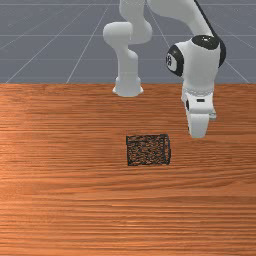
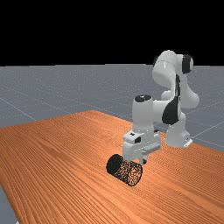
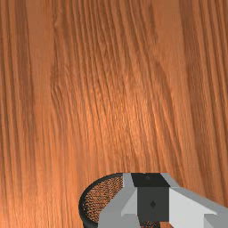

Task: Rotate the holder till the hole upward

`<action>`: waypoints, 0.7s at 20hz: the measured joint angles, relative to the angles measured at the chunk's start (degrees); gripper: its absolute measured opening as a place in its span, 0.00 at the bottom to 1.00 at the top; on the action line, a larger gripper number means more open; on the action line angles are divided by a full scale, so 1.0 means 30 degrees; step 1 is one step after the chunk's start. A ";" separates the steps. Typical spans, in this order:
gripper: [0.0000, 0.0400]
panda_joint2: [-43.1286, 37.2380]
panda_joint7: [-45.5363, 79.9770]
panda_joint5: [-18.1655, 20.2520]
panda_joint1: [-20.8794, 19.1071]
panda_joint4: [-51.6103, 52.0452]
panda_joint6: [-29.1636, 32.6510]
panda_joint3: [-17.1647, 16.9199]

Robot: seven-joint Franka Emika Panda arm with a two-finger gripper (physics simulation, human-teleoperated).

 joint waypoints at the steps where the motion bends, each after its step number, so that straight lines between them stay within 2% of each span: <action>1: 0.00 0.0454 0.0051 0.0157 0.0024 0.0903 -0.1146 0.0099; 5: 0.00 0.1468 0.0105 0.0269 0.0156 0.1833 -0.1674 0.0238; 6: 0.00 0.1179 0.1448 -0.1317 0.1032 0.0831 -0.0090 -0.0637; 7: 0.00 0.1665 0.0207 0.0091 0.0251 0.1403 -0.0775 0.0146; 8: 0.00 0.1576 0.1427 -0.1280 0.1055 0.0861 0.0208 -0.0661; 9: 0.39 0.1883 0.1693 -0.1560 0.1260 0.1008 0.0254 -0.0858; 10: 0.63 0.2053 0.1525 -0.1380 0.1171 0.0889 0.0628 -0.0768; 11: 0.78 0.2151 0.1234 -0.1074 0.0989 0.0725 0.1012 -0.0584; 12: 0.86 0.2340 0.1528 -0.1377 0.1206 0.0869 0.0893 -0.0793; 14: 0.95 0.2539 0.1756 -0.1578 0.1382 0.0998 0.0793 -0.0934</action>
